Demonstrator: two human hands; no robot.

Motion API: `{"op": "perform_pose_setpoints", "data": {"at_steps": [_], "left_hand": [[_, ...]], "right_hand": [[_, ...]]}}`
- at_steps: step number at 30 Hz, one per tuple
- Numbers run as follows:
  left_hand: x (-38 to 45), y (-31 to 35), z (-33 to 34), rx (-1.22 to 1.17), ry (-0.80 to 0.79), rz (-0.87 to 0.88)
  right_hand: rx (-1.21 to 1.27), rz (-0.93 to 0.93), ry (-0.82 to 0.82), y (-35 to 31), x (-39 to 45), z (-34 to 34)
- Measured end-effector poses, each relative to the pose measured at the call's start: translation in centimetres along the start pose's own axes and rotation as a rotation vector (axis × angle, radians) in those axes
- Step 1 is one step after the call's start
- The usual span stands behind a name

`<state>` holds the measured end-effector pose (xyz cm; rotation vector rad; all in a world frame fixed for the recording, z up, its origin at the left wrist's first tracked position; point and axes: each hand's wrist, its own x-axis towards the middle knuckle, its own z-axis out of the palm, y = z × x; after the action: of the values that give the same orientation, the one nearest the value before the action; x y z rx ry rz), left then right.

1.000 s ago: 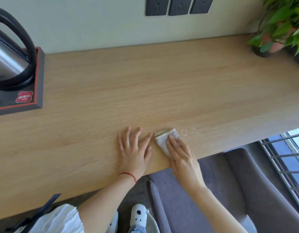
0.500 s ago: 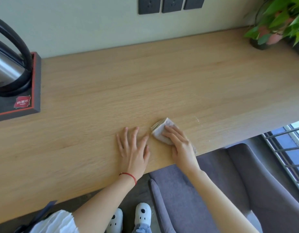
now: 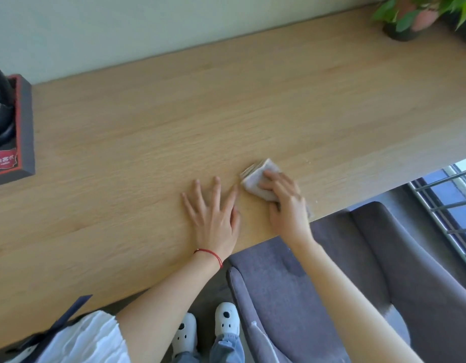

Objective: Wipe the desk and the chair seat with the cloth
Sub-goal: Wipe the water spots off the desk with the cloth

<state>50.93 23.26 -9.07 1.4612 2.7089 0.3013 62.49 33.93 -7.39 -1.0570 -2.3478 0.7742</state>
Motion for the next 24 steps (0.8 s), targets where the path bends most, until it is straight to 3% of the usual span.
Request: {"op": "perform_pose_setpoints", "data": {"at_steps": [3,5,11,14,16,21,24], "left_hand": [[0.1,0.0,-0.1,0.012,-0.002,-0.003],[0.2,0.0,0.0,0.003,-0.002,-0.011],[0.3,0.0,0.0,-0.003,-0.001,-0.013],[0.2,0.1,-0.2,-0.001,-0.005,-0.014],[0.2,0.1,-0.3,0.0,-0.009,-0.018],[0.0,0.0,-0.2,0.011,-0.011,-0.008],[0.1,-0.1,0.0,0.011,0.029,-0.004]], "right_hand": [[0.016,-0.228,-0.22,0.5,-1.7,-1.3],[-0.002,-0.278,-0.291,2.6,-1.2,-3.6],[-0.138,0.117,0.168,8.6,3.0,-7.7],[-0.095,0.214,0.246,6.1,4.1,-5.0],[-0.022,0.141,0.168,3.2,3.6,-2.8],[0.043,-0.254,-0.312,2.9,0.0,-3.4],[0.023,-0.159,-0.297,6.8,1.2,-7.2]]}}
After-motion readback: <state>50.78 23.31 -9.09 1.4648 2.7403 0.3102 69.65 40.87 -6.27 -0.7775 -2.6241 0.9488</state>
